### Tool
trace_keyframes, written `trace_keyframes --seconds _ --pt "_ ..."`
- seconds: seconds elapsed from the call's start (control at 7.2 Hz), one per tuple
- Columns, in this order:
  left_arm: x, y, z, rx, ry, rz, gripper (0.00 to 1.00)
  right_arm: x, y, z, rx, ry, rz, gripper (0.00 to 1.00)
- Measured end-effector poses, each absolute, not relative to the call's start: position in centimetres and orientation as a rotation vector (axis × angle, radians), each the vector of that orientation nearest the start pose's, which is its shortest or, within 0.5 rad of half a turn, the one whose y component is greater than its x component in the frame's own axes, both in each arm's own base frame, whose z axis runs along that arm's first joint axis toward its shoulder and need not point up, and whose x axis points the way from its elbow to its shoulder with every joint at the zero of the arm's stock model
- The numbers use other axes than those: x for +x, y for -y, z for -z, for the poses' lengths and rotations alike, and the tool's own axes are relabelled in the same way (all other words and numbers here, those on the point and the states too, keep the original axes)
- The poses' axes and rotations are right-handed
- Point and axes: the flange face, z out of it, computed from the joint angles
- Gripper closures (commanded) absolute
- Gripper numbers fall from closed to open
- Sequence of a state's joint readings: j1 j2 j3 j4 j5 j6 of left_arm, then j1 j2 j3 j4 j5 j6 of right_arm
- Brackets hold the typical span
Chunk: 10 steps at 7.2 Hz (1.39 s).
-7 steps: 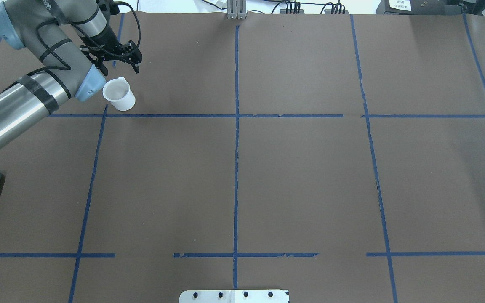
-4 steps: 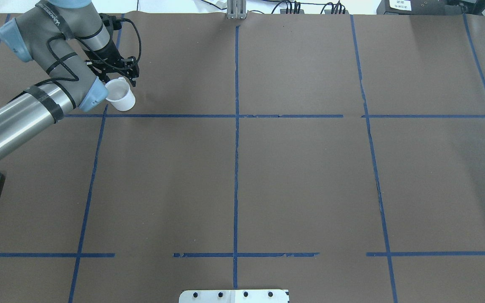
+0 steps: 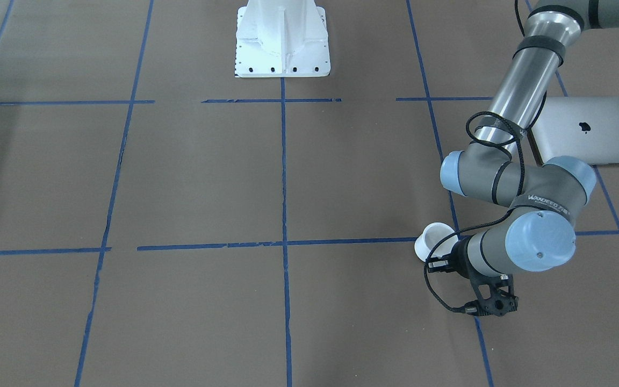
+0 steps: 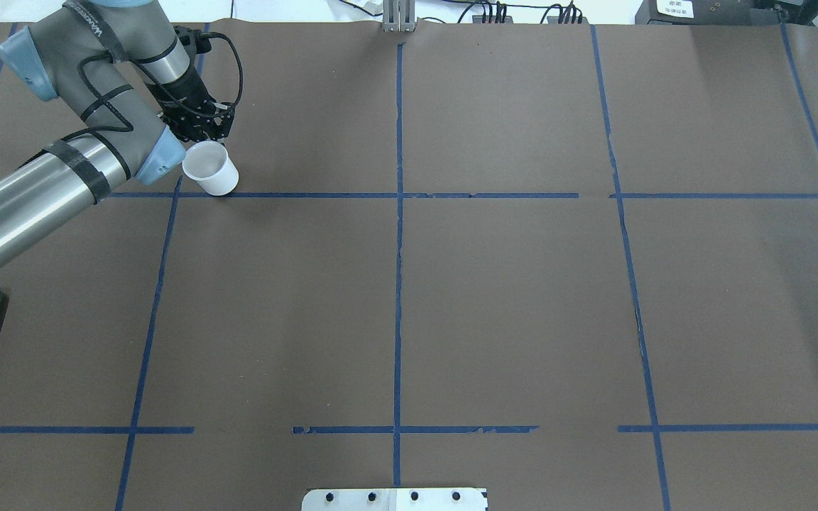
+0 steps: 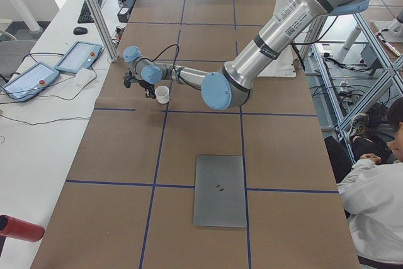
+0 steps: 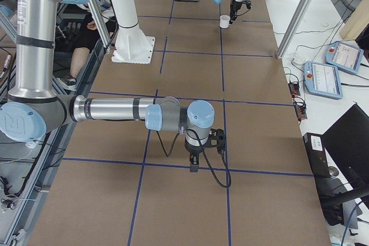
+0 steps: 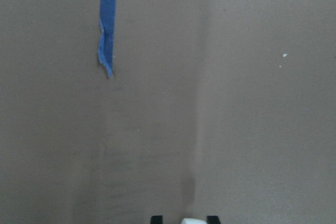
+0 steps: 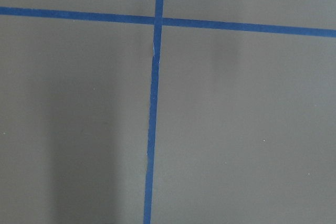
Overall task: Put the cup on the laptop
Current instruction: 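Lift the cup with the left gripper and carry it toward the laptop, then lower the cup onto the silver laptop and open the left gripper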
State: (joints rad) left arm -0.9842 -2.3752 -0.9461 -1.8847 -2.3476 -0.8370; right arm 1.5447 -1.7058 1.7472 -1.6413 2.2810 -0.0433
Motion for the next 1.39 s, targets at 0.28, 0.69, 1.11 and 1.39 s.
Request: trace_keyframes --seconds 0.28,0.69,1.11,1.39 --pt "35.7 72.4 -39.1 -0.127 -0.888 0.070 1.00 5.7 43.4 -64.6 -0.022 0.711 0.056 0.00" --pt "23.3 66.6 -40.6 -0.073 -0.844 -0.016 1.00 5.7 43.4 -64.6 -0.022 0.711 0.057 0.00" --pt "12.0 55.4 -49.7 -0.068 -0.795 -0.139 1.00 5.7 43.4 -64.6 -0.022 0.709 0.057 0.00" --pt "8.9 47.7 -59.2 -0.104 -0.785 -0.155 1.00 5.7 43.4 -64.6 -0.022 0.710 0.056 0.00"
